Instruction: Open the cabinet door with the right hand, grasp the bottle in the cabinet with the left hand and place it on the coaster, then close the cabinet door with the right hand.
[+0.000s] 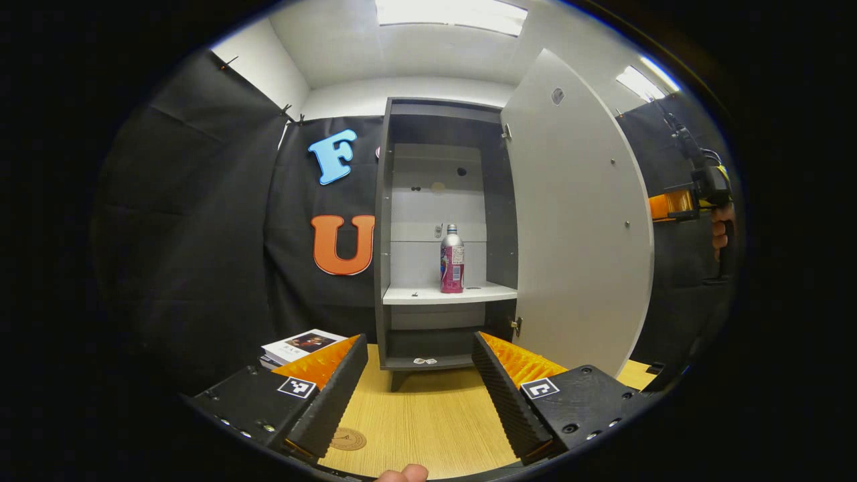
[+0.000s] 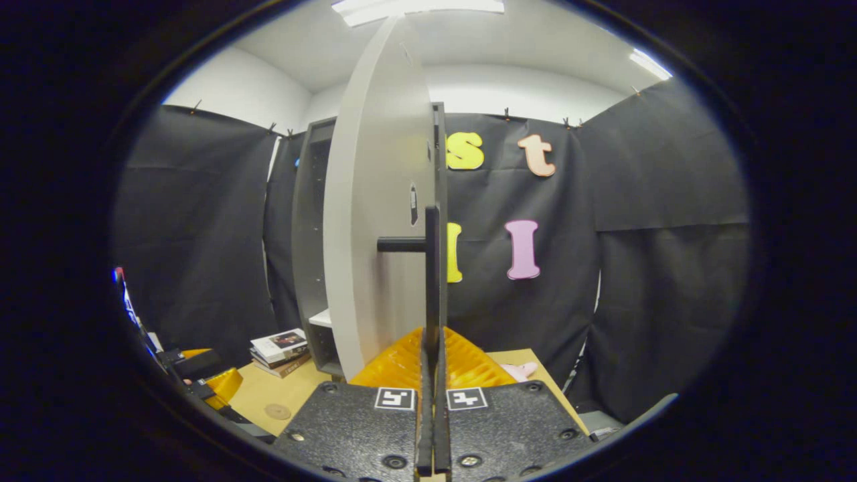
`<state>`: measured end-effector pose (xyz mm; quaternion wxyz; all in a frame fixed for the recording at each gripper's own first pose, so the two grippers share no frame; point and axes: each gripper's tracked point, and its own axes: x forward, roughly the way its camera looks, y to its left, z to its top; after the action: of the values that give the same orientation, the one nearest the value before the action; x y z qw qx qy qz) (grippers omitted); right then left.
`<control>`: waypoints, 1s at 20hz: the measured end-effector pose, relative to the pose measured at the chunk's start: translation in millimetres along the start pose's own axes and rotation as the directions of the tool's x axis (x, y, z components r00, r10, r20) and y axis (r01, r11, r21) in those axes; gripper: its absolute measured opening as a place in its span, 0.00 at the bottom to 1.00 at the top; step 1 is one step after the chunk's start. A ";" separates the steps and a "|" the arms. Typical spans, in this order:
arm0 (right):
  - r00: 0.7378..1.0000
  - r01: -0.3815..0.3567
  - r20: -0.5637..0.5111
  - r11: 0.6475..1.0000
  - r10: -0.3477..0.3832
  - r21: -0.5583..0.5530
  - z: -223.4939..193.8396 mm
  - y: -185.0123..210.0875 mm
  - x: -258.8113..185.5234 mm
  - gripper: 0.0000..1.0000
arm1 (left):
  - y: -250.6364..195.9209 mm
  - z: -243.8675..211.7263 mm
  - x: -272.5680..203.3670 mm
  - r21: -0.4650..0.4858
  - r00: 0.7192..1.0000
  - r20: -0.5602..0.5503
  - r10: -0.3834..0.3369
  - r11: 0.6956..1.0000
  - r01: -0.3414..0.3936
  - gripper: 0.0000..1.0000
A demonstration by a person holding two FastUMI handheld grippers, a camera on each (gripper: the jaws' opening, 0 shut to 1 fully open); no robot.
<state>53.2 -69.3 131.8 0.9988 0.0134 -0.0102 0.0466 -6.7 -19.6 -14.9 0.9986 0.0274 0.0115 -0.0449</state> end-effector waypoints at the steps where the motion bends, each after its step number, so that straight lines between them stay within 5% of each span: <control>1: 1.000 0.013 0.007 1.000 -0.013 -0.001 1.3 -8.2 0.2 0.04 | -1.7 -0.6 -0.4 0.002 1.000 -0.001 -0.002 1.000 0.002 0.95; 12: 0.999 0.000 0.042 1.000 -0.001 0.026 5.1 -9.7 -9.2 0.02 | -9.5 -0.4 -9.0 0.014 1.000 0.005 -0.001 1.000 0.001 0.95; 20: 0.997 0.060 0.042 0.997 -0.058 -0.039 0.9 12.3 -76.6 0.04 | -11.2 -0.5 -14.6 0.003 1.000 0.009 -0.024 1.000 0.024 0.95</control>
<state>-24.2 -64.2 131.4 0.9994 -0.0052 -0.0308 0.0165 -22.2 -29.4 -15.6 0.9979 0.0284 0.0072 -0.0571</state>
